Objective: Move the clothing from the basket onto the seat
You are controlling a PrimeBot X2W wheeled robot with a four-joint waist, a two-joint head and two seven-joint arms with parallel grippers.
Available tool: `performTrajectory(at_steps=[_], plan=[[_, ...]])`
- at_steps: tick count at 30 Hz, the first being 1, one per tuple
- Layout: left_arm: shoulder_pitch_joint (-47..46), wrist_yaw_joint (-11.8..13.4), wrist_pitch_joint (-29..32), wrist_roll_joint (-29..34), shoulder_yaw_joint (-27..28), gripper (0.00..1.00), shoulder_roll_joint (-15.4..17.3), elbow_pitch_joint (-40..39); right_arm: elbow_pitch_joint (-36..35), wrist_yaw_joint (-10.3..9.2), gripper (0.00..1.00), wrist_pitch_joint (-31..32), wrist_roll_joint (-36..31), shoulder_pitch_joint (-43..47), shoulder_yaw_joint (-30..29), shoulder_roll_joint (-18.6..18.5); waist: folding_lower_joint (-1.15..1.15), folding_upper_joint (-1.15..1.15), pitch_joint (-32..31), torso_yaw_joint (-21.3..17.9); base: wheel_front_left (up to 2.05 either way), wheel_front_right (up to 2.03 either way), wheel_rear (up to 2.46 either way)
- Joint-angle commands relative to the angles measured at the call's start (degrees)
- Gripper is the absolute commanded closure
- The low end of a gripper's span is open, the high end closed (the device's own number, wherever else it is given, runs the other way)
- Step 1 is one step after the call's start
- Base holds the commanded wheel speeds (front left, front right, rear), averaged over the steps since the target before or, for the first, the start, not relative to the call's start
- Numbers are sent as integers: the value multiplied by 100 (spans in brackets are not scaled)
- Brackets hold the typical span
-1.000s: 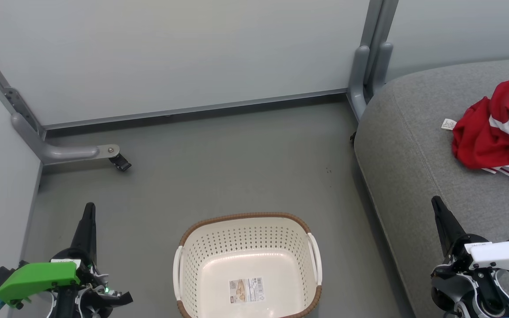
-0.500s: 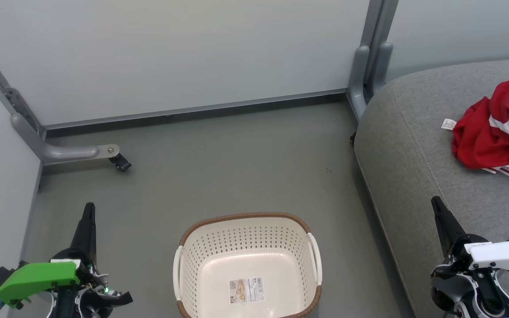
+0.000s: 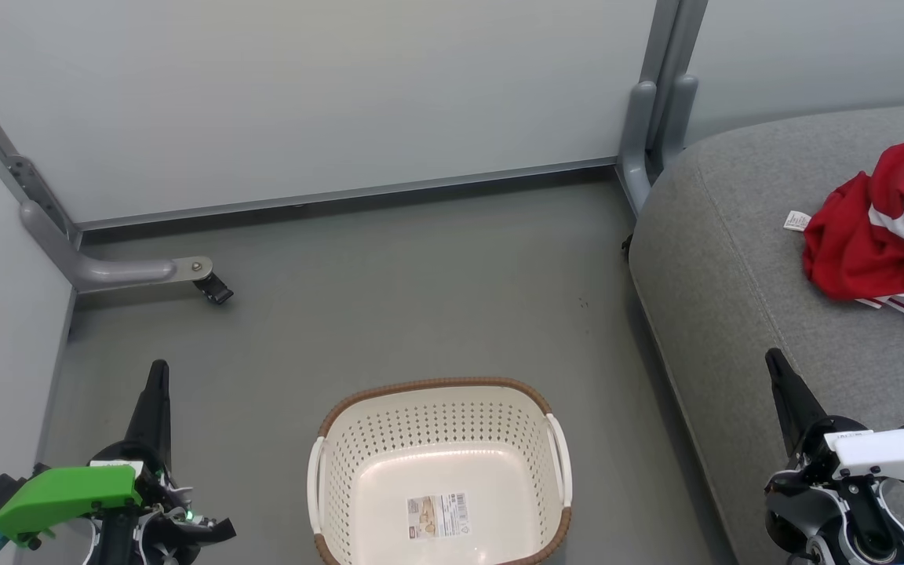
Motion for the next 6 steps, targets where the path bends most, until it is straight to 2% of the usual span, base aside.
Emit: performTrajectory(at_steps=[1, 6], plan=[[-78, -25, 29, 30, 25, 100, 6, 3, 17, -2, 100, 10, -30, -57, -22, -9, 0, 0, 0, 0, 0, 0, 0], [-78, -25, 33, 35, 28, 100, 4, 3, 17, -2, 100, 18, -39, -57, -29, -5, 0, 0, 0, 0, 0, 0, 0]])
